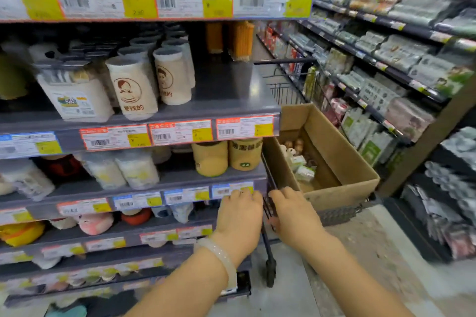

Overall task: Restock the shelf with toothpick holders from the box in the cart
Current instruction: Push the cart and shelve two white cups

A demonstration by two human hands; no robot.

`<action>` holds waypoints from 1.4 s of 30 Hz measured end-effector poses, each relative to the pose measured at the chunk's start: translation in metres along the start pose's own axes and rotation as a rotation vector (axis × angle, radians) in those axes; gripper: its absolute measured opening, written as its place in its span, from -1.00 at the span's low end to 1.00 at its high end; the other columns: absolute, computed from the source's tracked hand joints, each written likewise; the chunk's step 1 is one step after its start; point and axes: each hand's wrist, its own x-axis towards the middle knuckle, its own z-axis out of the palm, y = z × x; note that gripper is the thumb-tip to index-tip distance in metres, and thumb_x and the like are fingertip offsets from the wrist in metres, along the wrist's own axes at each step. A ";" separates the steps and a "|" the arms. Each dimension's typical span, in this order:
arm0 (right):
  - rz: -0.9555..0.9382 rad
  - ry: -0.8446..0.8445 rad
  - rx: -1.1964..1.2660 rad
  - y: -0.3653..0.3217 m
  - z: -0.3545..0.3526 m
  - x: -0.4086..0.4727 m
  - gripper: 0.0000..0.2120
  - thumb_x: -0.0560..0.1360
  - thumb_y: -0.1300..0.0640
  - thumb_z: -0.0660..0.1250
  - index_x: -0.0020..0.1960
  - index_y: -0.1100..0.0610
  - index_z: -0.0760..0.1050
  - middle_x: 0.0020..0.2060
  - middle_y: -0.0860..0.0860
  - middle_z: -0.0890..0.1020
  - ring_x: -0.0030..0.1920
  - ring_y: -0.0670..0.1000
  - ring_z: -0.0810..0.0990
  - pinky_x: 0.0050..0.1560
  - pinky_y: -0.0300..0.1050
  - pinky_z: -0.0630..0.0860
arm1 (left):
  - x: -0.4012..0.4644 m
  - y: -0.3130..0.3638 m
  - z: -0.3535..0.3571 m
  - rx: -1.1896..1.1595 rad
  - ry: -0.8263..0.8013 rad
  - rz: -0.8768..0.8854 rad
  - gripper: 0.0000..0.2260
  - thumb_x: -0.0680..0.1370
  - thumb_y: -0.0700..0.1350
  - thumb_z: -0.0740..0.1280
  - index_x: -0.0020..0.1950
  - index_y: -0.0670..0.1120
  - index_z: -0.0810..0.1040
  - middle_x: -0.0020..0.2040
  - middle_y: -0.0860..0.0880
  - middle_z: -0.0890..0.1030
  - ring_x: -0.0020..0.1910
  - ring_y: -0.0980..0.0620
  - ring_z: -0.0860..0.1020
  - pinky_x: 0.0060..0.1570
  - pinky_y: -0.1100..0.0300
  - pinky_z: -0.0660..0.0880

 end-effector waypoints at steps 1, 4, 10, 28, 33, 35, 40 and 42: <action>0.017 -0.010 0.002 0.014 0.001 -0.005 -0.56 0.54 0.09 0.27 0.36 0.11 0.24 0.26 0.09 0.35 0.27 0.16 0.34 0.15 -0.03 0.36 | 0.004 0.012 0.004 0.004 -0.019 0.013 -0.63 0.52 -0.23 0.25 0.32 -0.16 0.29 0.26 -0.17 0.41 0.26 -0.18 0.36 0.14 0.01 0.34; 0.060 -0.052 -0.013 0.055 0.008 -0.018 -0.61 0.55 0.14 0.23 0.35 0.13 0.26 0.25 0.12 0.35 0.27 0.18 0.33 0.17 -0.01 0.37 | 0.017 0.049 0.019 -0.005 -0.054 0.026 -0.69 0.54 -0.16 0.27 0.26 -0.14 0.34 0.25 -0.15 0.42 0.26 -0.17 0.38 0.14 0.01 0.35; 0.134 -0.127 0.032 0.138 0.025 -0.039 -0.59 0.55 0.20 0.20 0.38 0.13 0.25 0.29 0.13 0.36 0.29 0.19 0.34 0.21 0.02 0.39 | 0.044 0.123 0.041 -0.014 -0.155 0.024 -0.61 0.55 -0.12 0.28 0.34 -0.13 0.30 0.29 -0.15 0.38 0.28 -0.17 0.35 0.19 -0.01 0.35; 0.081 -0.149 0.164 0.249 0.032 0.042 -0.65 0.55 0.07 0.24 0.29 0.15 0.32 0.23 0.10 0.41 0.24 0.14 0.37 0.13 -0.03 0.39 | 0.170 0.181 0.052 -0.093 -0.198 -0.032 -0.64 0.56 -0.11 0.27 0.33 -0.14 0.33 0.28 -0.12 0.41 0.28 -0.13 0.35 0.18 0.03 0.36; 0.099 -0.223 0.134 0.276 0.028 0.109 -0.62 0.49 0.15 0.31 0.27 0.13 0.32 0.22 0.06 0.40 0.22 0.11 0.39 0.13 -0.05 0.38 | 0.234 0.170 0.053 -0.135 -0.244 -0.057 -0.70 0.55 -0.12 0.26 0.27 -0.15 0.37 0.24 -0.12 0.43 0.25 -0.13 0.37 0.12 0.04 0.38; 0.094 -0.227 0.152 0.283 0.027 0.138 -0.54 0.47 0.18 0.31 0.34 0.13 0.29 0.24 0.05 0.39 0.23 0.10 0.38 0.21 -0.05 0.40 | 0.256 0.164 0.053 -0.150 -0.275 -0.068 -0.68 0.54 -0.15 0.25 0.28 -0.16 0.36 0.25 -0.13 0.42 0.26 -0.14 0.36 0.15 0.03 0.37; 0.062 -0.228 0.245 0.292 0.039 0.194 -0.53 0.51 0.23 0.25 0.39 0.09 0.28 0.27 0.05 0.40 0.27 0.07 0.37 0.28 -0.05 0.39 | 0.302 0.148 0.061 -0.251 -0.304 -0.153 -0.64 0.56 -0.14 0.25 0.35 -0.14 0.33 0.30 -0.12 0.38 0.31 -0.12 0.32 0.22 0.05 0.35; 0.035 -0.253 0.259 0.296 0.047 0.212 -0.53 0.52 0.21 0.25 0.41 0.09 0.28 0.29 0.05 0.40 0.29 0.08 0.37 0.29 -0.05 0.38 | 0.317 0.144 0.066 -0.277 -0.335 -0.163 -0.60 0.57 -0.18 0.22 0.40 -0.14 0.27 0.35 -0.13 0.34 0.35 -0.12 0.28 0.26 0.05 0.34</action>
